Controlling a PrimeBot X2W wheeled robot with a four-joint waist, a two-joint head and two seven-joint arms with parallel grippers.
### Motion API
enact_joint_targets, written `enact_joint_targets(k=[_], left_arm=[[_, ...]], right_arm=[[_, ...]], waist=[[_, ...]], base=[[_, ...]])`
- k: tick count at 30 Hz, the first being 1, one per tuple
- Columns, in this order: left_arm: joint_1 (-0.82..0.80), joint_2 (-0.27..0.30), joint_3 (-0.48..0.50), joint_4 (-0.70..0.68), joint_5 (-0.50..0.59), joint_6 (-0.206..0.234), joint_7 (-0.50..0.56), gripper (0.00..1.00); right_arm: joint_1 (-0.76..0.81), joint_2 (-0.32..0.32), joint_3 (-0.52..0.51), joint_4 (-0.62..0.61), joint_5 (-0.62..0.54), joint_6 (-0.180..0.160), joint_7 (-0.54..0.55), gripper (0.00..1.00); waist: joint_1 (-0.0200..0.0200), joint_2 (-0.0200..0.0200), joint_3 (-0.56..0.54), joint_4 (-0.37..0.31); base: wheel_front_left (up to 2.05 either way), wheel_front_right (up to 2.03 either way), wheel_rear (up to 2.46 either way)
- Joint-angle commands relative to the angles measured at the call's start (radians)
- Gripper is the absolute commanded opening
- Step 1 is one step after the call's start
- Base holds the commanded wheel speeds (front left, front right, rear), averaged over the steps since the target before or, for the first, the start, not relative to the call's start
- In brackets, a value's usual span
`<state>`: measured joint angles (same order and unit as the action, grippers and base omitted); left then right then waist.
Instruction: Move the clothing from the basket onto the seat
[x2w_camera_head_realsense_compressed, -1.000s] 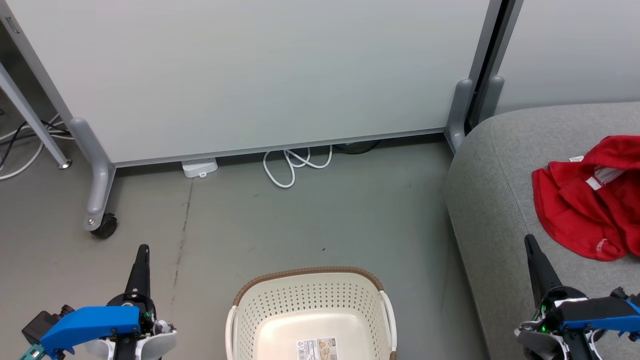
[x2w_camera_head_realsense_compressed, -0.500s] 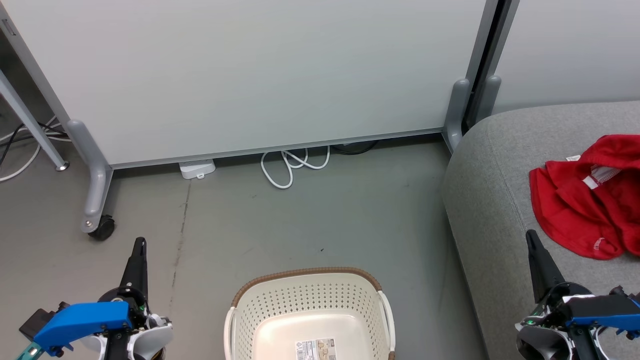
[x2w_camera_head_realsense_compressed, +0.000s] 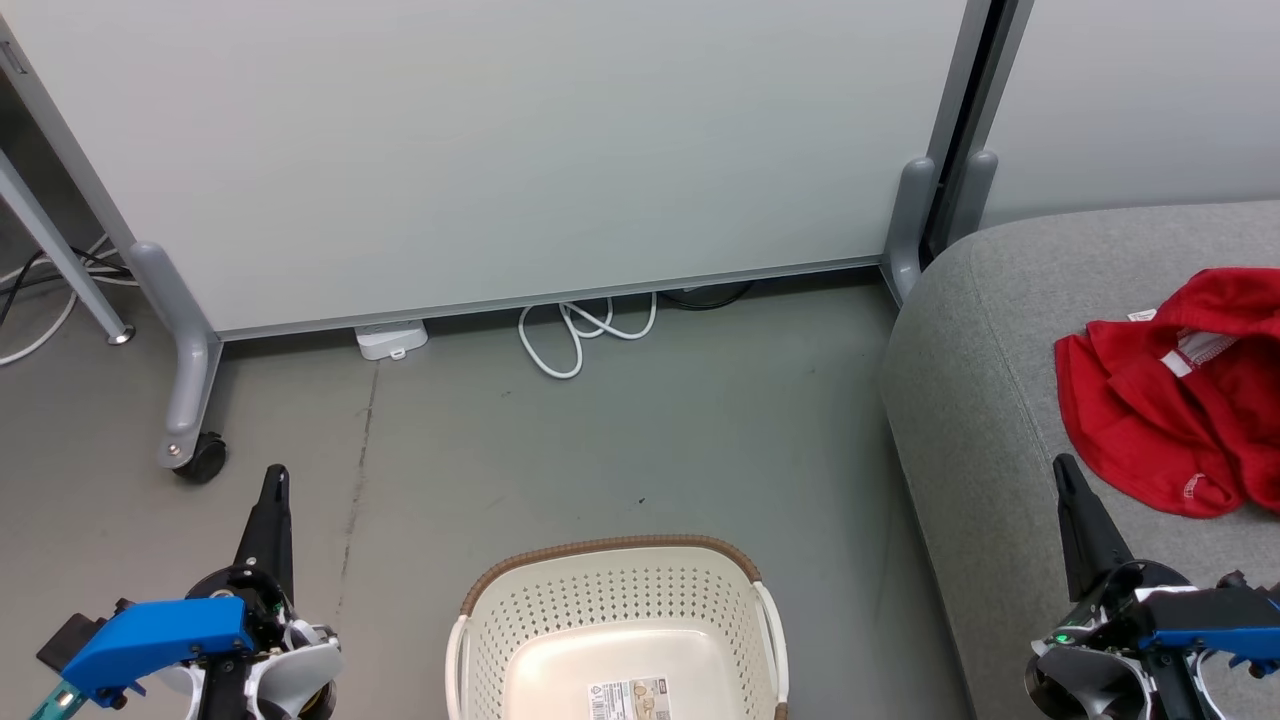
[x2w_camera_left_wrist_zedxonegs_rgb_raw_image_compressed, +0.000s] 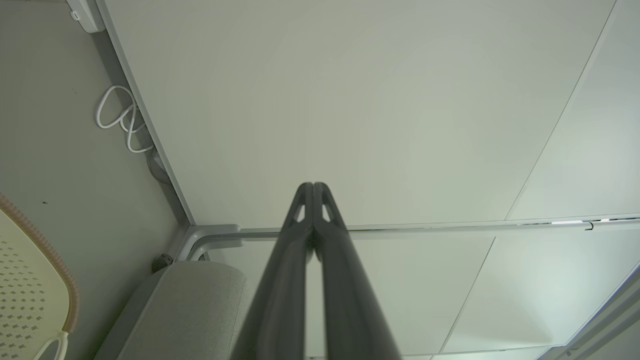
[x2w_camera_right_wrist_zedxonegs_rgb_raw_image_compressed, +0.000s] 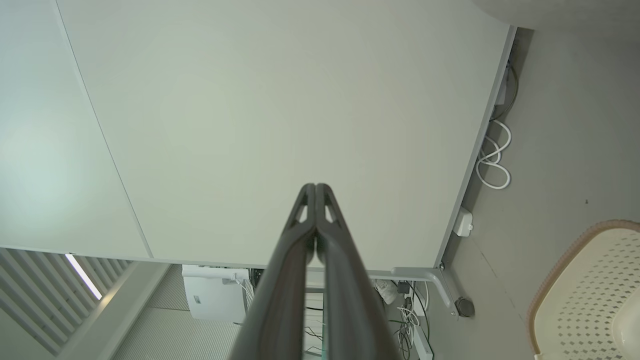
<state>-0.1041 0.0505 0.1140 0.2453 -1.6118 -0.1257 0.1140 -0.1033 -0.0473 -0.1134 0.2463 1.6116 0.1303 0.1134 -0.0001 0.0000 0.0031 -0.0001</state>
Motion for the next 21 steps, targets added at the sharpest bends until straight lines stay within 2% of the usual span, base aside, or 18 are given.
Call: enact_joint_targets(k=[1, 21], left_arm=[[-0.009, -0.001, 0.003, -0.003, -0.002, -0.009, 0.004, 0.00], [-0.009, -0.001, 0.003, -0.003, -0.002, -0.009, 0.004, 0.00]], right_arm=[[-0.010, -0.006, -0.001, -0.003, 0.003, 0.001, 0.003, 0.00], [-0.010, -0.006, -0.001, -0.003, 0.003, 0.001, 0.003, 0.00]], waist=[[0.0001, 0.0000, 0.000, 0.000], [0.0001, 0.0000, 0.000, 0.000]], base=[[0.00, 0.00, 0.00], [0.00, 0.00, 0.00]])
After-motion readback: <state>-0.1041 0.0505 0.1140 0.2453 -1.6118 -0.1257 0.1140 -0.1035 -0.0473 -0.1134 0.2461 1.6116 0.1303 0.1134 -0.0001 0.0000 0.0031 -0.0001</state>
